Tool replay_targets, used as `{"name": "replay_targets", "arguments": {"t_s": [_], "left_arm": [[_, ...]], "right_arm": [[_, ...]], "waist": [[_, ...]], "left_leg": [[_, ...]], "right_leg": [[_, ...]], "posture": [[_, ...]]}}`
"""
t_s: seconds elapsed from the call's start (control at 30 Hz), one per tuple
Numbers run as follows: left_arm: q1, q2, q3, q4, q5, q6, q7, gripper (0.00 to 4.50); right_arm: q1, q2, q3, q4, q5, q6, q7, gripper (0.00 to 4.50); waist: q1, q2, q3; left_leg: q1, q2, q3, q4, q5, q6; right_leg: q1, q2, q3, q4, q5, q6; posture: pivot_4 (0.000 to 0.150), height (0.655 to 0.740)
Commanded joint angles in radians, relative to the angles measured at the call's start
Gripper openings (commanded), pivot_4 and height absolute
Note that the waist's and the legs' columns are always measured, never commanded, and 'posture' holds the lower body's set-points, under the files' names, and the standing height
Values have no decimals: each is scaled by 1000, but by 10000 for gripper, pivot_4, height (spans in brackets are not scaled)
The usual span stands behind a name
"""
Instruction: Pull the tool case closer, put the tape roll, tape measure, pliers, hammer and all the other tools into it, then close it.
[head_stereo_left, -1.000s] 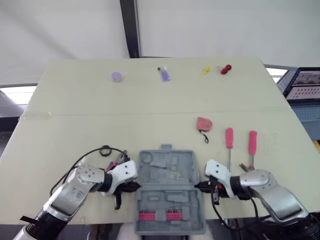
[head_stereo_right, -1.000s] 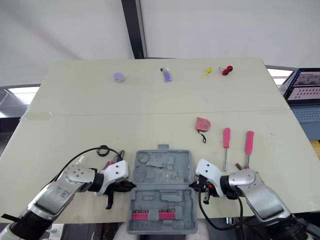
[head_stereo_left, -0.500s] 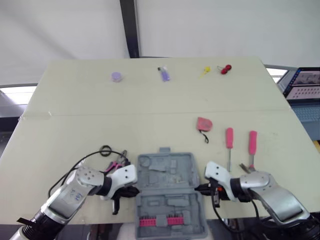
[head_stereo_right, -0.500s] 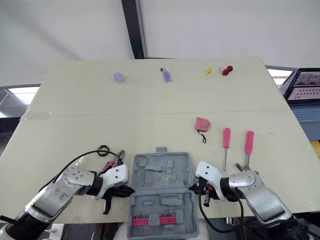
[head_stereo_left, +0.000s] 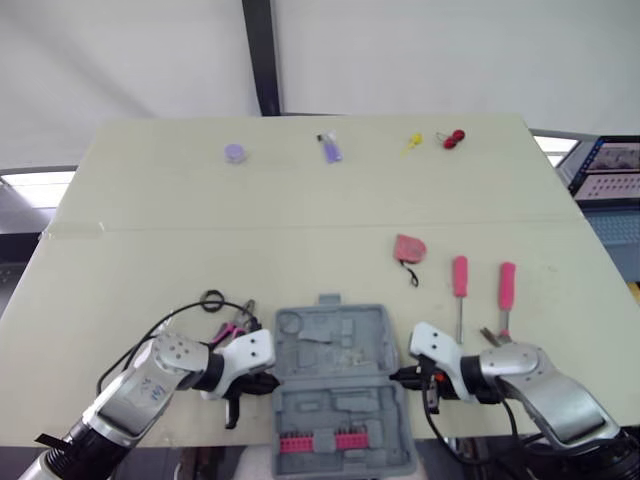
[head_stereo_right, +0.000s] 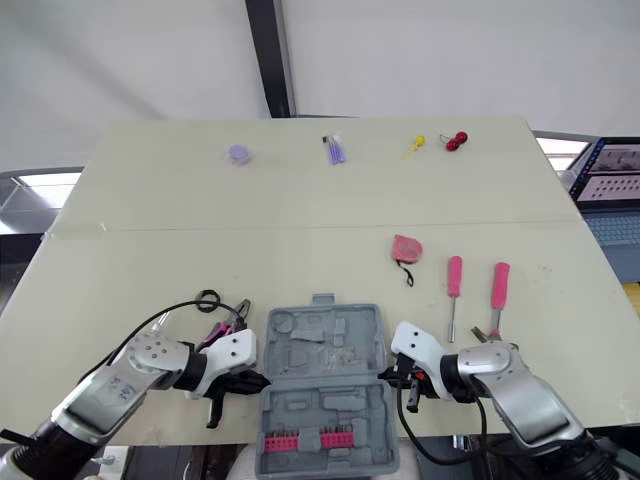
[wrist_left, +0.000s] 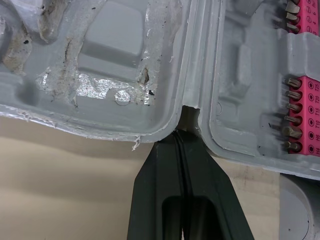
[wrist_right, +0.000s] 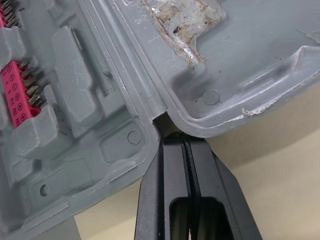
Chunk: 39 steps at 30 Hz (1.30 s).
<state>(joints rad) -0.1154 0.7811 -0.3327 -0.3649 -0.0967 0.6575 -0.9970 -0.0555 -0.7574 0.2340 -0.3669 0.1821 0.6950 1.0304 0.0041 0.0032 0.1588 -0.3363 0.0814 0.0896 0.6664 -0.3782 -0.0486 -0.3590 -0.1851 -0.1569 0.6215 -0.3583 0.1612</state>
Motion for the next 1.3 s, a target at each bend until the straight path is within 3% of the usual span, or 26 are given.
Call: {"name": "replay_targets", "arguments": {"t_s": [0.03,0.7,1.3], "left_arm": [[6,-11,-24,4,-8,-4,-1,0],[0,-27,-28,-1,-4,7,15,0],[30,27,39,24,-24,-3,20,0]], "right_arm": [[-1,3,10,-45,32,-22,8,603],[12,-18,2,-46,39,-23,9,603],[13,-75,-42,29,51,-72,13,603]], "waist": [[0,0,0],[20,0,0],[20,0,0]], "left_leg": [[0,0,0,0,0,0],[0,0,0,1,0,0],[0,0,0,0,0,0]], "right_leg": [[0,0,0,0,0,0],[0,0,0,0,0,0],[0,0,0,0,0,0]], "posture": [[1500,7400],[1500,7400],[1500,7400]]}}
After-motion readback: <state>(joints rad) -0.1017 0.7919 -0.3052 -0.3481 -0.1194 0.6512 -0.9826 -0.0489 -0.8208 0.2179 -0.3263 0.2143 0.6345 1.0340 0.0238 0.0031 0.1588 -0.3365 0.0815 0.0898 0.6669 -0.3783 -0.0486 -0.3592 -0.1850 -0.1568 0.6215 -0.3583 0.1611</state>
